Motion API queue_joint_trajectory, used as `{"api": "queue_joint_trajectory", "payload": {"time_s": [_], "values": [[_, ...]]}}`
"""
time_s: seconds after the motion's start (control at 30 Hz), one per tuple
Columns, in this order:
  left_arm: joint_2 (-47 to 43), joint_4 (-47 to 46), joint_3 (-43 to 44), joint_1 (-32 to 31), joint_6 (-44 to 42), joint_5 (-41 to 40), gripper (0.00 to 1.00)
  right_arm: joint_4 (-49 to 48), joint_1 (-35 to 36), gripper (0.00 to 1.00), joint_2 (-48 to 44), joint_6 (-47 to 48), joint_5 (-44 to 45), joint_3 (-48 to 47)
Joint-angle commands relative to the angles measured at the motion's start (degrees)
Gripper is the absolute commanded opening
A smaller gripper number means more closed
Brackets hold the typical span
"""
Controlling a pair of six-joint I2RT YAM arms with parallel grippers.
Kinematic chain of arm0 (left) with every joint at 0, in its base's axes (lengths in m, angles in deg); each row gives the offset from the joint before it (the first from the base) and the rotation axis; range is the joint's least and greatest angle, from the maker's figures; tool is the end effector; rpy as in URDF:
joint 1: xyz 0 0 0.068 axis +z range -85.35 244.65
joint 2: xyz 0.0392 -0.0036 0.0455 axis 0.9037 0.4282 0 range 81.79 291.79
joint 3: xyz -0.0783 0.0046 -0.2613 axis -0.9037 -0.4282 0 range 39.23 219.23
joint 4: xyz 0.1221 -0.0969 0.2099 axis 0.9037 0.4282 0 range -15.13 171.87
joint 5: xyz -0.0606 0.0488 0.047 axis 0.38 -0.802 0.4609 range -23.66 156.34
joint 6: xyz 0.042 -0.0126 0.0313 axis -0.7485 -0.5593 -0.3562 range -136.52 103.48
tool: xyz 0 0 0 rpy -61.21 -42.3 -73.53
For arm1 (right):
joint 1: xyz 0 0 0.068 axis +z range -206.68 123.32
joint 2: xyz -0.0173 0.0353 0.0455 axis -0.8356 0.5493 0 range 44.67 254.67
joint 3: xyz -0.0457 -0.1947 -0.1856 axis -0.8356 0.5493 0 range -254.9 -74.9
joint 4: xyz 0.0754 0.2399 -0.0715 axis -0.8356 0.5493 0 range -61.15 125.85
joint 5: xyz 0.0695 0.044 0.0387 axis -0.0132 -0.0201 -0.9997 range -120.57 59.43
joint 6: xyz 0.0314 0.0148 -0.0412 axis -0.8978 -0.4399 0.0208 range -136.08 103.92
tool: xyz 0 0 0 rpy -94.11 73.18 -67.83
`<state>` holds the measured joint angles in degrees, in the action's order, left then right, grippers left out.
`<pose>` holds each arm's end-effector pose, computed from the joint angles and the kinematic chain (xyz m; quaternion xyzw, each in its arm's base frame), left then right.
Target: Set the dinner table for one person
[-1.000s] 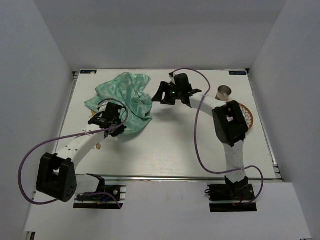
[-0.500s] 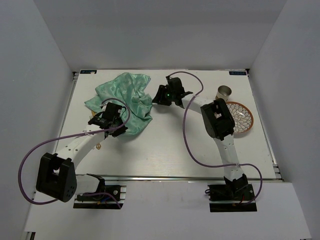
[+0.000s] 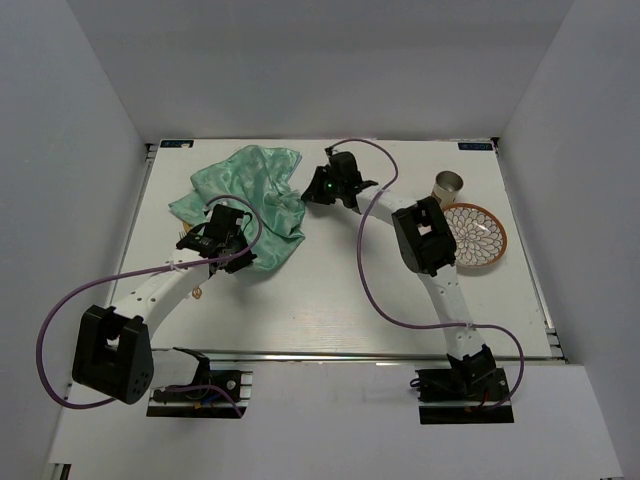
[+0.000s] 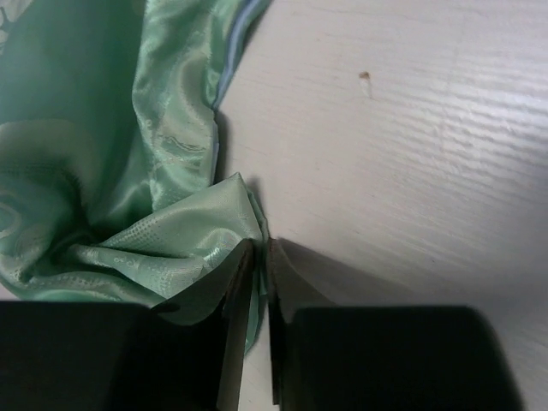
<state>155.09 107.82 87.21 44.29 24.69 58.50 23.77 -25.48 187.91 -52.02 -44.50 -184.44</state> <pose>0.2349 -0.0819 0.2230 -0.1921 0.9404 -0.0832 0.2680 0.4780 0.2994 0.1335 -0.0265 0.8554 0.3670 0.3645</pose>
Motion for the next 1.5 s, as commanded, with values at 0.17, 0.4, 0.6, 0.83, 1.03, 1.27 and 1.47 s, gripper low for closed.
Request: {"api": "queue_joint_trajectory", "payload": {"time_s": [0.17, 0.4, 0.6, 0.83, 1.03, 1.27, 1.47], "values": [[-0.9, -0.5, 1.1, 0.1, -1.0, 1.2, 0.00, -0.9, 0.1, 0.01, -1.9, 0.0, 0.5, 6.3], [-0.3, -0.4, 1.6, 0.1, -1.4, 1.4, 0.00, -4.6, -0.3, 0.00, -13.5, -0.2, 5.4, 18.9], [0.3, -0.6, 3.0, -0.4, -3.2, 3.6, 0.00, -3.3, -0.4, 0.00, -27.7, 0.3, 13.6, 32.6], [5.3, -1.2, 7.2, -0.4, -8.3, 11.4, 0.00, 2.9, -2.2, 0.00, -47.7, -0.5, 24.9, 53.1], [10.3, 1.9, 12.7, -0.9, -10.7, 15.6, 0.00, 8.7, -3.2, 0.00, -64.0, 0.4, 29.9, 64.2], [8.4, 2.2, 12.6, -0.9, -9.7, 13.6, 0.00, 11.0, -3.9, 0.86, -67.6, 2.7, 27.6, 68.7], [6.9, 4.8, 13.3, -0.4, -9.7, 10.0, 0.00, 11.4, -4.7, 0.88, -72.2, 2.6, 27.7, 73.1]]}}
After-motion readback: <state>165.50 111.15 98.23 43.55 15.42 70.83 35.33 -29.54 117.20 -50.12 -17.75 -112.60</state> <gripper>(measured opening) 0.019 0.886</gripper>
